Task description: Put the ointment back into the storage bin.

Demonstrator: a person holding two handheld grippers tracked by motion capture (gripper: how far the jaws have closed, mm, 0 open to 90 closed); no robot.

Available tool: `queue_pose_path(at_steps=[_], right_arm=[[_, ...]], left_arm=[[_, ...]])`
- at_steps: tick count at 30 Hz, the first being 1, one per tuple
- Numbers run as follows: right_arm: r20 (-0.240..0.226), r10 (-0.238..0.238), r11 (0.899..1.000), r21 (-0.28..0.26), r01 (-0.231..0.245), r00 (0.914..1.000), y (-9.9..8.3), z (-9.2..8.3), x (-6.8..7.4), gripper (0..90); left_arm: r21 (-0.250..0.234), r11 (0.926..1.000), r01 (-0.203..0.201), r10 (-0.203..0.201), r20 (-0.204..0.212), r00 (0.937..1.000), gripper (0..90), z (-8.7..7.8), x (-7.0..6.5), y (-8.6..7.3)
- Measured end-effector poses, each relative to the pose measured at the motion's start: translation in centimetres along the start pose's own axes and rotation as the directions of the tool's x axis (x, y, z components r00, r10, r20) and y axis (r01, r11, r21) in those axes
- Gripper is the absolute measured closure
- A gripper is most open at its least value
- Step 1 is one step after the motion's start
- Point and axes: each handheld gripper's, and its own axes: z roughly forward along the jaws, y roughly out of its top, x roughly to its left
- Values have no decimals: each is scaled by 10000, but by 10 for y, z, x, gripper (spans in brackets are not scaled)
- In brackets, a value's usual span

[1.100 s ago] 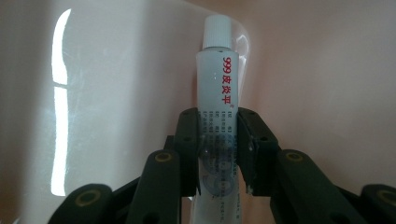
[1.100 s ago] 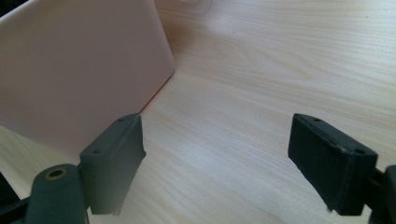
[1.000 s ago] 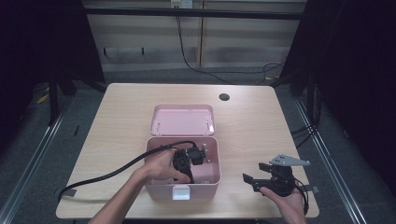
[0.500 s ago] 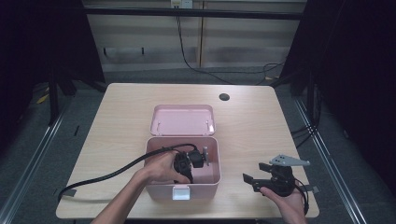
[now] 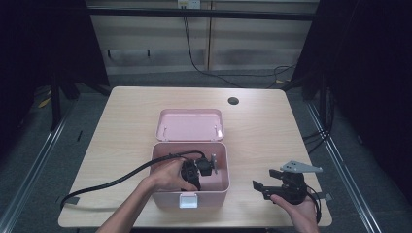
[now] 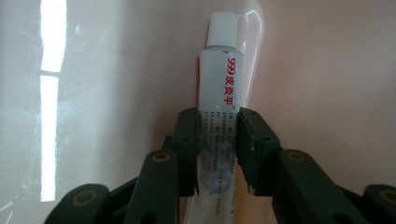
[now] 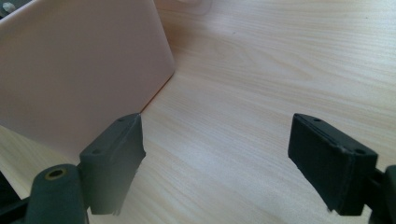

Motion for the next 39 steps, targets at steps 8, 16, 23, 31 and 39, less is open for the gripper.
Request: queue_pose_path(at_steps=[8, 16, 23, 31, 39], right_arm=[[-21, 5, 10000, 11, -5, 10000, 0, 0, 0, 176], [-21, 12, 10000, 12, -12, 10000, 0, 0, 0, 177], [-24, 17, 10000, 11, -17, 10000, 0, 0, 0, 176], [-19, 5, 10000, 18, -5, 10000, 0, 0, 0, 176], [-23, -23, 10000, 6, 23, 10000, 0, 0, 0, 176]], left_arm=[[-48, 10000, 50, -50, -115, 9999, 621, -2, 1, 0], [-331, 9987, 381, -403, -683, 9969, 572, -9, 2, 0], [-764, 9955, 560, -621, -805, 9948, 518, -13, 1, -1], [-1190, 9924, 320, -443, -1026, 9937, 499, -29, -5, -4], [-1647, 9858, 342, -459, -680, 9966, 477, -40, -13, -7]])
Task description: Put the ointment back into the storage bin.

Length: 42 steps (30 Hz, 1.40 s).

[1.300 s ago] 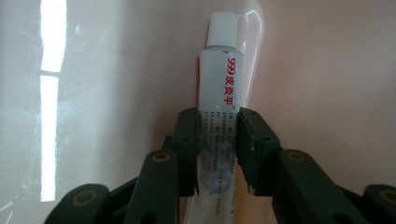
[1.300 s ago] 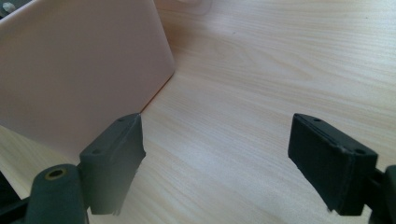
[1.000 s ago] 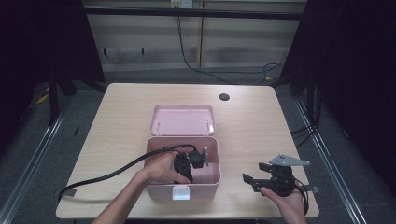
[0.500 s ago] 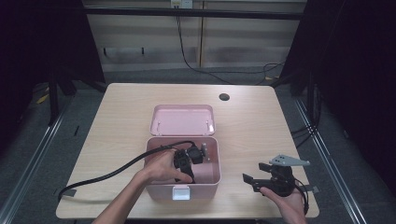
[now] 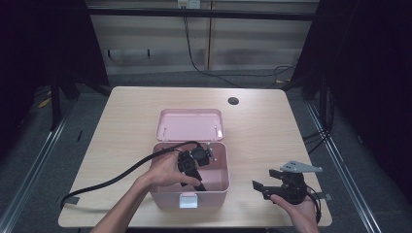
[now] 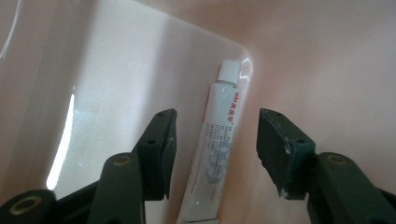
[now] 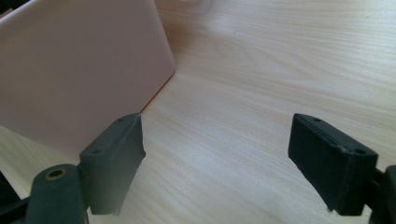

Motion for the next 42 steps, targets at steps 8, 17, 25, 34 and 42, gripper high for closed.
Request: queue_pose_path(at_steps=[8, 17, 25, 34, 42], right_arm=[[30, 25, 10000, -15, -24, 10000, 0, -1, 0, 177], [45, 21, 10000, -11, -21, 10000, 0, -1, 0, 177], [48, 20, 10000, -7, -20, 10000, 0, 0, 0, 177], [28, 29, 10000, 2, -29, 10000, 0, 0, 0, 177], [19, 46, 10000, 9, -46, 10000, 0, 0, 0, 177]], left_arm=[[-244, 9997, -12, 8, -160, 9999, 477, -16, -7, -4], [-463, 9988, 158, -185, -571, 9982, 452, -33, -15, -9], [-924, 9956, 168, -222, -576, 9981, 436, -52, -19, -14], [-884, 9960, -131, 72, -671, 9977, 436, -61, -26, -19], [-775, 9967, -258, 194, -825, 9964, 435, -73, -30, -31]])
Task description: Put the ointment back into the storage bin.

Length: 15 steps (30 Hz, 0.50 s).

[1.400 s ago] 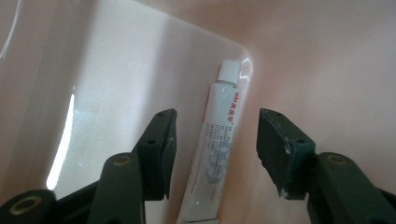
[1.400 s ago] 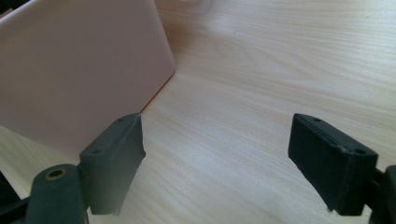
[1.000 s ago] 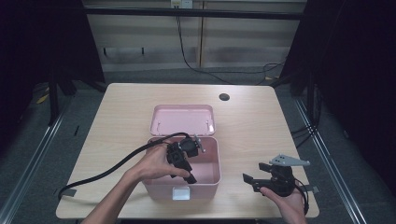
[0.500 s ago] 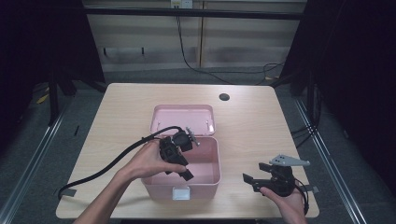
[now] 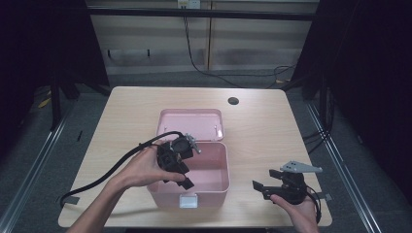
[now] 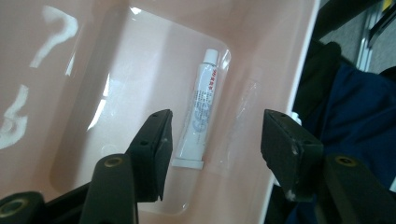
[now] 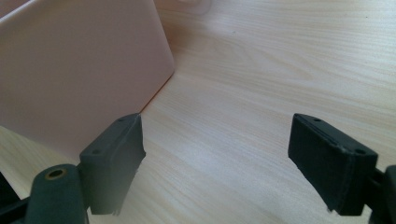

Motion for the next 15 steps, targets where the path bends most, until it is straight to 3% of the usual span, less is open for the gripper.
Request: queue_pose_path(at_steps=[7, 15], right_arm=[[8, 4, 10000, -16, -4, 10000, 0, 0, 0, 176], [34, 18, 10000, 3, -18, 10000, 0, 0, 0, 176]], left_arm=[[-677, 9968, 432, -439, -99, 9990, 416, -18, 9, -25], [-1136, 9922, 505, -537, -251, 9982, 415, -36, 10, -47]])
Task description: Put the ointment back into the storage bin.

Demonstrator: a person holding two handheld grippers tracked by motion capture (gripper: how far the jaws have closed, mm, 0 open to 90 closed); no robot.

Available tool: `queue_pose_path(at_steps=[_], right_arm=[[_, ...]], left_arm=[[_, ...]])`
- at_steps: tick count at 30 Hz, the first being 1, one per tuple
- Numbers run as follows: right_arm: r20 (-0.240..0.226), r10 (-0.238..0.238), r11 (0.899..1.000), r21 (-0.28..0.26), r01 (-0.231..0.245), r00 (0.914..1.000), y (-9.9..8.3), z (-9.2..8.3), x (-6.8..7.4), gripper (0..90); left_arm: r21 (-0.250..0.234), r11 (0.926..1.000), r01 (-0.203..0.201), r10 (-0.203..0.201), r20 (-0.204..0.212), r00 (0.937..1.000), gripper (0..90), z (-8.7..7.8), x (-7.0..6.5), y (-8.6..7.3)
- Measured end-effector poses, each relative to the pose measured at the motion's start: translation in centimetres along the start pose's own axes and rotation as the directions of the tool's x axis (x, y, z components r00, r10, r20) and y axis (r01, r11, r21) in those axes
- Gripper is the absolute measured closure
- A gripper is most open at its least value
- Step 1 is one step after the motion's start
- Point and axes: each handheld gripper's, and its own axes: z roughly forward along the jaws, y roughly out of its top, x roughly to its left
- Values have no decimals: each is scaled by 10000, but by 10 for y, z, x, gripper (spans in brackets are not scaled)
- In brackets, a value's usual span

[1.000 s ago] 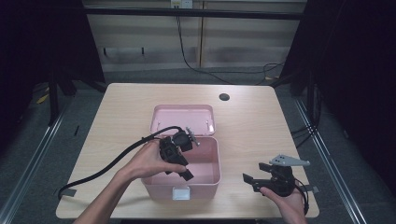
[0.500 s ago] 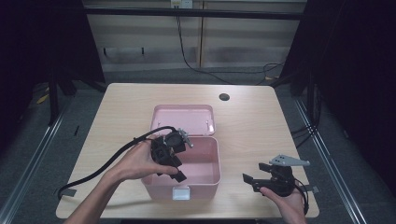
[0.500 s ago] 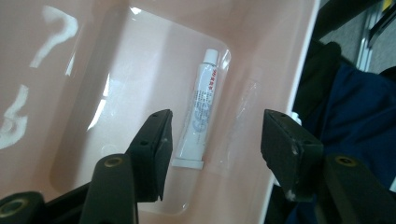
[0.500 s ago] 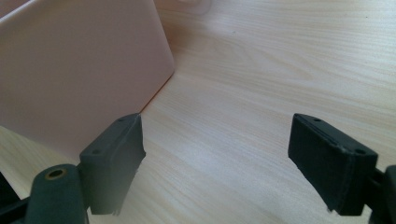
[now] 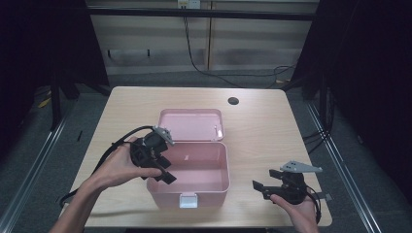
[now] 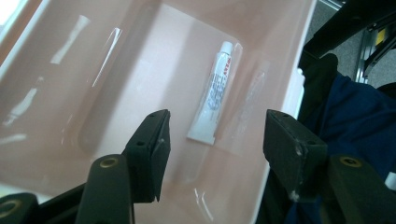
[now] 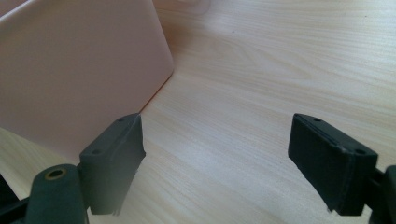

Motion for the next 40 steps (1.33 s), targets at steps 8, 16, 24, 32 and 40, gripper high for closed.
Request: queue_pose_path(at_steps=[8, 16, 24, 32, 40], right_arm=[[15, 4, 10000, -22, -4, 10000, 0, 0, 0, 176], [22, 6, 10000, -3, -6, 10000, 0, 0, 0, 176], [43, -24, 10000, 13, 24, 10000, 0, 1, 0, 176], [111, -21, 10000, 66, 20, 9999, 0, 2, 0, 176], [281, 89, 9999, 93, -91, 9996, -2, 5, -1, 189]], left_arm=[[-441, 9990, 108, -116, -188, 9998, 406, -18, 0, -18], [-993, 9932, 615, -655, -370, 9972, 400, -27, 7, -43], [-1855, 9760, 1144, -1309, -796, 9882, 394, -38, 11, -68], [-2229, 9650, 1380, -1625, -954, 9821, 391, -36, 15, -89], [-2489, 9550, 1614, -1929, -1078, 9753, 381, -29, 18, -111]])
